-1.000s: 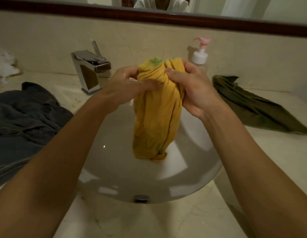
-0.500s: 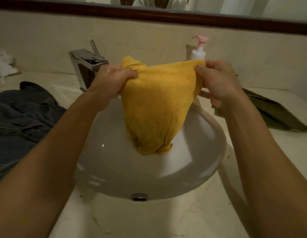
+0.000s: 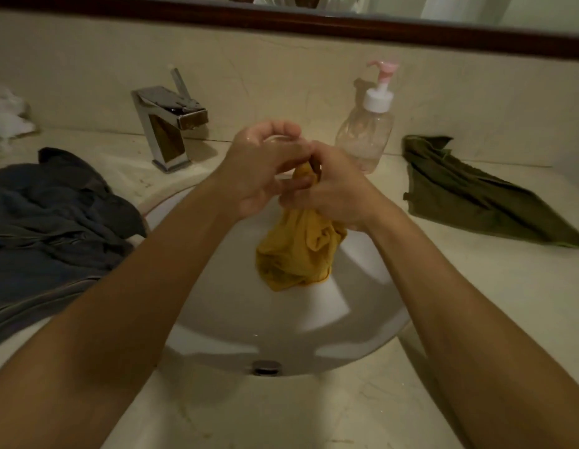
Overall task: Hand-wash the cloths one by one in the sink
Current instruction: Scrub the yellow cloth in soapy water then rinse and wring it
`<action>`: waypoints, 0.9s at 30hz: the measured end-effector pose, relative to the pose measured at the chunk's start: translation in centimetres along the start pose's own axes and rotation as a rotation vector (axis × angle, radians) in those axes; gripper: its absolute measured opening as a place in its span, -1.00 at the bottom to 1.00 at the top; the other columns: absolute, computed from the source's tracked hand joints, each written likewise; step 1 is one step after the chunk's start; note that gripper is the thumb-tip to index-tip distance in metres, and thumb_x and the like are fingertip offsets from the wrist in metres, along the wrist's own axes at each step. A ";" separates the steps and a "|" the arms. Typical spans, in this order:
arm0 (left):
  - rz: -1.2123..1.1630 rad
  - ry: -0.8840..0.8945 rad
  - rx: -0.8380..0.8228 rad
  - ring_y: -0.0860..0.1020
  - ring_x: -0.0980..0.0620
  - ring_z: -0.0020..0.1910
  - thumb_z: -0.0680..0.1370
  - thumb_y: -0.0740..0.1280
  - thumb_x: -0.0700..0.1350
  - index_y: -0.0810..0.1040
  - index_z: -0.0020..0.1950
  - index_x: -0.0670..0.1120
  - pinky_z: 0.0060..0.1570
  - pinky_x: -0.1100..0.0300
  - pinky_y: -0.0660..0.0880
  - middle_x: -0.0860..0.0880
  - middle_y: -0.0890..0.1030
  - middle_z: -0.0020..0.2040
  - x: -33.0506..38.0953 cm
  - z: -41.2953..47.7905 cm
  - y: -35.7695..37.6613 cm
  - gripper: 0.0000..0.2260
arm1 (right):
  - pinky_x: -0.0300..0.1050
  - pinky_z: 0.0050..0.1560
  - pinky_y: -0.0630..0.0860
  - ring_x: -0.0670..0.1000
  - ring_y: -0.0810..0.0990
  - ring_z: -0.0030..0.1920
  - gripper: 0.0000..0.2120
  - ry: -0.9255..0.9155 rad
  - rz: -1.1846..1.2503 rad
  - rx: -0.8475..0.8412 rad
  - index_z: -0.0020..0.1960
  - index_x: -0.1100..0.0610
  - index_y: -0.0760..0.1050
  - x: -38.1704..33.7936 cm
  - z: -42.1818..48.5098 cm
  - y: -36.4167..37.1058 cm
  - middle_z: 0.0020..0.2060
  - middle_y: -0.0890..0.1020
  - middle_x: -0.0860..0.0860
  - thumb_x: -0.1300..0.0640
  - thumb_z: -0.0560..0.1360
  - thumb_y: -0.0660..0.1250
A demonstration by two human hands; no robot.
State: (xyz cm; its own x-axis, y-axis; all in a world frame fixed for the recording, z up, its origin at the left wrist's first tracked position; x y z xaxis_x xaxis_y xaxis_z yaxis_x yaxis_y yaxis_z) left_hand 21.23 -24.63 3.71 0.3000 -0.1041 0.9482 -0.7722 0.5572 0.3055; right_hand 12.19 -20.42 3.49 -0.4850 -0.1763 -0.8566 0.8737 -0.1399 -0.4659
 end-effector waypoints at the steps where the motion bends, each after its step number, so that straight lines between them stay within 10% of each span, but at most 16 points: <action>1: -0.002 -0.016 0.027 0.63 0.01 -0.19 0.54 0.39 -0.35 0.47 0.03 -0.10 -0.19 0.10 0.65 -0.08 0.60 -0.19 -0.4 0.0 -0.1 -0.80 | -0.22 -0.14 0.55 -0.24 0.59 -0.19 -0.55 -0.010 -0.041 0.029 0.21 0.19 0.59 0.1 0.0 -0.1 -0.15 0.62 -0.12 0.39 0.36 0.54; 6: 0.622 -0.002 0.192 0.65 0.05 -0.12 0.60 0.39 -0.08 0.57 -0.01 -0.04 -0.28 0.25 0.59 -0.03 0.65 -0.10 -1.6 0.4 -3.1 -0.95 | -0.20 0.01 0.60 -0.14 0.59 0.00 -0.51 0.139 -0.027 0.102 0.26 0.11 0.61 2.4 -0.3 -2.5 0.03 0.59 -0.09 0.28 0.37 0.60; 12: 0.608 -0.453 -0.076 0.66 0.03 -0.21 0.54 -0.04 0.48 0.62 0.13 -0.03 -0.31 0.22 0.52 -0.03 0.72 -0.08 -7.7 -0.4 -3.0 -0.29 | -0.16 -0.12 0.65 0.05 0.67 -0.05 -0.41 0.232 0.523 -0.023 0.43 0.26 0.47 4.1 -0.6 -0.8 0.04 0.57 0.14 0.56 0.44 0.37; 16: 0.562 -0.318 -0.108 0.62 0.08 -0.21 0.53 0.26 0.35 0.59 0.11 -0.01 -0.17 0.15 0.48 0.00 0.68 -0.15 -6.9 0.1 -2.1 -0.54 | -0.29 -0.46 0.44 -0.08 0.59 -0.35 -0.39 0.260 0.651 -0.012 0.44 0.25 0.46 4.7 -0.4 -0.1 -0.06 0.55 0.14 0.63 0.47 0.20; 20: 0.600 -0.265 -0.088 0.67 0.04 0.07 0.30 0.55 0.26 0.48 0.27 0.04 0.09 -0.05 0.61 0.03 0.68 0.10 -7.4 0.2 -2.6 -0.37 | -0.02 -0.24 0.39 0.17 0.43 -0.23 -0.40 0.289 0.663 0.067 0.33 0.10 0.56 6.2 0.1 -0.9 -0.07 0.50 0.17 0.47 0.34 0.30; 27: 1.331 -0.592 -0.257 0.59 0.05 -0.24 0.40 0.27 0.48 0.50 -0.02 -0.14 -0.32 0.20 0.55 -0.02 0.55 -0.13 -11.4 -2.9 -3.9 -0.34 | -0.25 -0.06 0.55 -0.04 0.58 0.05 -0.46 0.264 0.253 0.146 0.37 0.11 0.57 6.3 -0.4 -3.7 0.04 0.58 -0.06 0.48 0.48 0.26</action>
State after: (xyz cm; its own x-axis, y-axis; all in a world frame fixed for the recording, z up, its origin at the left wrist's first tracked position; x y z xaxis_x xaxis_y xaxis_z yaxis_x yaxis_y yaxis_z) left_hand 22.46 -23.21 -8.55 -0.8489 0.3106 0.4277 -0.1525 0.6309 -0.7607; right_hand 5.92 -20.62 -0.27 -0.2119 0.0313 -0.9768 0.9407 -0.2645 -0.2126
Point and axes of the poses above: each hand's wrist, its own z-axis towards the middle knuckle, its own y-axis out of the palm, x = y × z, the point moved 10 cm from there along z, towards the middle knuckle
